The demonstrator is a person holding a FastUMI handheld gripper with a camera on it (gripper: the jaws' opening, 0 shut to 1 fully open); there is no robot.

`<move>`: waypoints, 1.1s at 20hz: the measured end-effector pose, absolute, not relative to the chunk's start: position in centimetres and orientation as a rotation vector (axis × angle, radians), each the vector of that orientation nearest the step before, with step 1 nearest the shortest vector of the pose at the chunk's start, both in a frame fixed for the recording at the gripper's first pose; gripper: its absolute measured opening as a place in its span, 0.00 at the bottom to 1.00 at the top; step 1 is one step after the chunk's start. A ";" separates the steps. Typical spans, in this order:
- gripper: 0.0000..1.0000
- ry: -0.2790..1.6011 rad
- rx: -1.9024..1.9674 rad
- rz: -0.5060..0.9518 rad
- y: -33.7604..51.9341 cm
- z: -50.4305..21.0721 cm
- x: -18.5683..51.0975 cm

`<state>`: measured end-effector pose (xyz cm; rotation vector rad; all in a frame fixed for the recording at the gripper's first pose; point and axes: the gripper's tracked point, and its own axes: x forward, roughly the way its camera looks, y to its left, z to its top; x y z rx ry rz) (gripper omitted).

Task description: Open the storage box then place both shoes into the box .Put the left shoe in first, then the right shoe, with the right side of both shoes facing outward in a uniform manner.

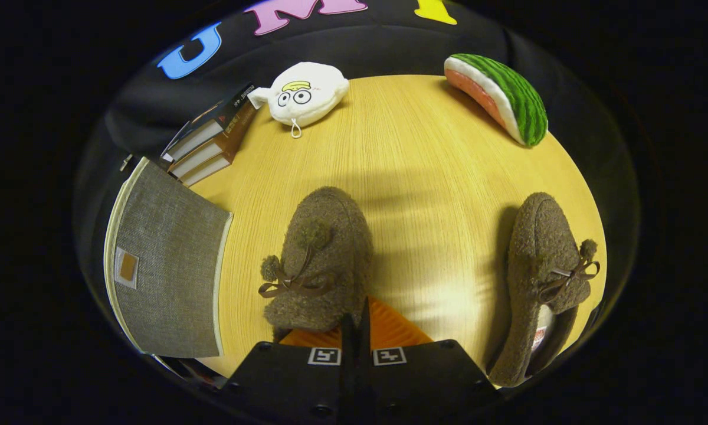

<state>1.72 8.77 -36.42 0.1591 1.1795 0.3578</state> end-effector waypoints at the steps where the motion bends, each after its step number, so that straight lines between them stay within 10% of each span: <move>1: 0.05 1.177 0.169 0.357 8.9 -36.0 1.7; 22: 0.05 1.000 0.643 0.459 18.5 -12.0 1.3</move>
